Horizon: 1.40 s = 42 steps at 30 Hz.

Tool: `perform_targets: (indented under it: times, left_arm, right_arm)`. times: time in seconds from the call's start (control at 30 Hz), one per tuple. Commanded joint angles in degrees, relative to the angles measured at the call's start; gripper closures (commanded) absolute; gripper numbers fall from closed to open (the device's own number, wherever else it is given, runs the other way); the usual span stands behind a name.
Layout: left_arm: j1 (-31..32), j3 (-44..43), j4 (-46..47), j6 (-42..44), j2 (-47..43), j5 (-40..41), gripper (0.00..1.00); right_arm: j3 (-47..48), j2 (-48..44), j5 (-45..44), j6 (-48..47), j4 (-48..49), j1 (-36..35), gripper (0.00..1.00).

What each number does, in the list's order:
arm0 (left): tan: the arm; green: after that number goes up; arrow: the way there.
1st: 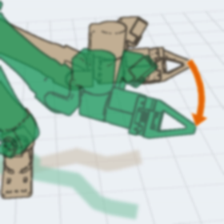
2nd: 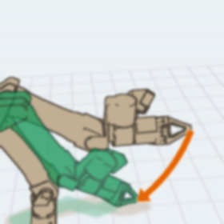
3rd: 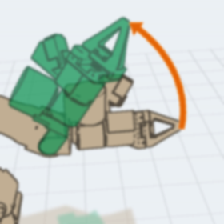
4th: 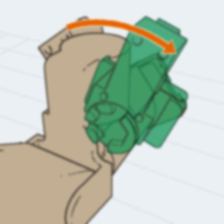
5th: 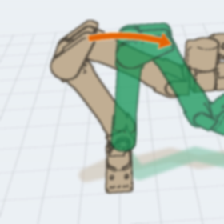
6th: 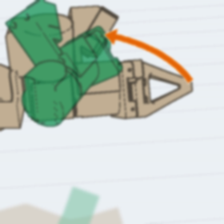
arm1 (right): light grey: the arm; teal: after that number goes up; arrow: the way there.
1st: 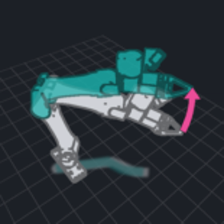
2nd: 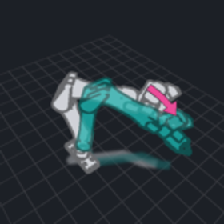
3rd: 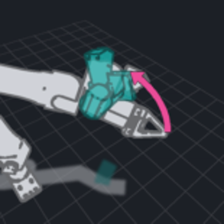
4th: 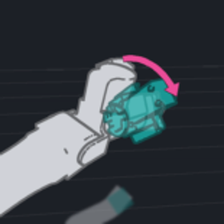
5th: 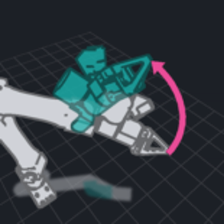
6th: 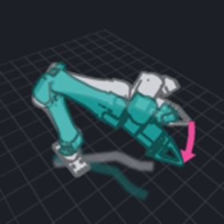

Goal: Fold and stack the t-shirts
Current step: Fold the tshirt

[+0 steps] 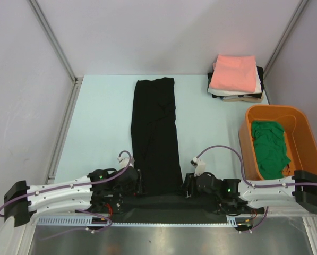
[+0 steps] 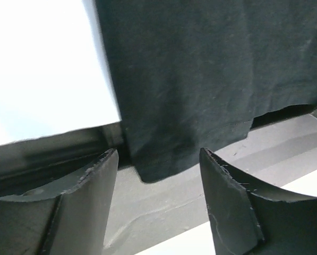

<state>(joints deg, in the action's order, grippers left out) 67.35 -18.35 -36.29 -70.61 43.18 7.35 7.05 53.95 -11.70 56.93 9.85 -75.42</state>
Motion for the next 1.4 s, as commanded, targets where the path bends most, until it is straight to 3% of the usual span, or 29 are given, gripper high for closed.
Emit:
perform_targets:
  times: [0.0, 0.2, 0.3, 0.4, 0.43, 0.5, 0.8, 0.97, 1.1, 1.23, 1.37]
  left_arm:
    - [0.59, 2.17, 4.81, -1.02, 0.67, -1.2, 0.32]
    - [1.11, 1.74, 10.72, -0.85, 3.31, 0.2, 0.46]
    - [1.11, 0.51, 10.8, -0.23, 3.76, 1.69, 0.58]
    - [1.11, -0.02, 10.72, -0.06, 3.76, 2.75, 0.78]
    - [1.11, -0.02, 10.72, 0.12, 3.67, 3.19, 0.91]
    - [1.11, -0.46, 10.46, 0.47, 3.49, 3.28, 1.0]
    - [3.92, -6.77, -0.77, 0.21, -0.02, 5.03, 1.0]
    - [3.93, -16.42, -7.11, 4.24, -0.03, 9.07, 1.0]
    - [2.35, -24.88, -12.83, 8.72, 4.1, 14.87, 1.0]
    - [-3.18, -30.42, -11.61, 15.13, 7.0, 13.22, 1.0]
    - [-14.84, -36.04, -9.33, 23.91, 10.16, 8.92, 1.0]
  right_arm:
    - [0.33, 0.19, -2.18, -1.11, 2.98, 0.71, 0.55]
    - [0.86, 2.03, -1.22, -2.61, 5.09, 1.76, 0.6]
    - [1.73, 3.43, -0.6, -3.22, 6.32, 2.29, 0.66]
    - [2.79, 4.93, -0.16, -3.75, 6.94, 2.29, 0.76]
    - [2.88, 5.89, -0.07, -4.19, 7.55, 2.38, 0.82]
    - [3.32, 6.51, 0.8, -4.28, 7.82, 2.21, 0.97]
    - [9.73, -0.6, -8.41, -1.47, -5.43, -9.12, 1.0]
    - [16.92, -6.92, -13.24, -4.97, -15.55, -9.22, 1.0]
    - [21.77, -7.81, -10.63, -10.24, -19.07, -3.35, 1.0]
    - [25.64, -6.32, -5.88, -16.04, -19.08, 6.39, 1.0]
    - [29.86, -1.76, 1.13, -19.91, -18.46, 15.27, 1.0]
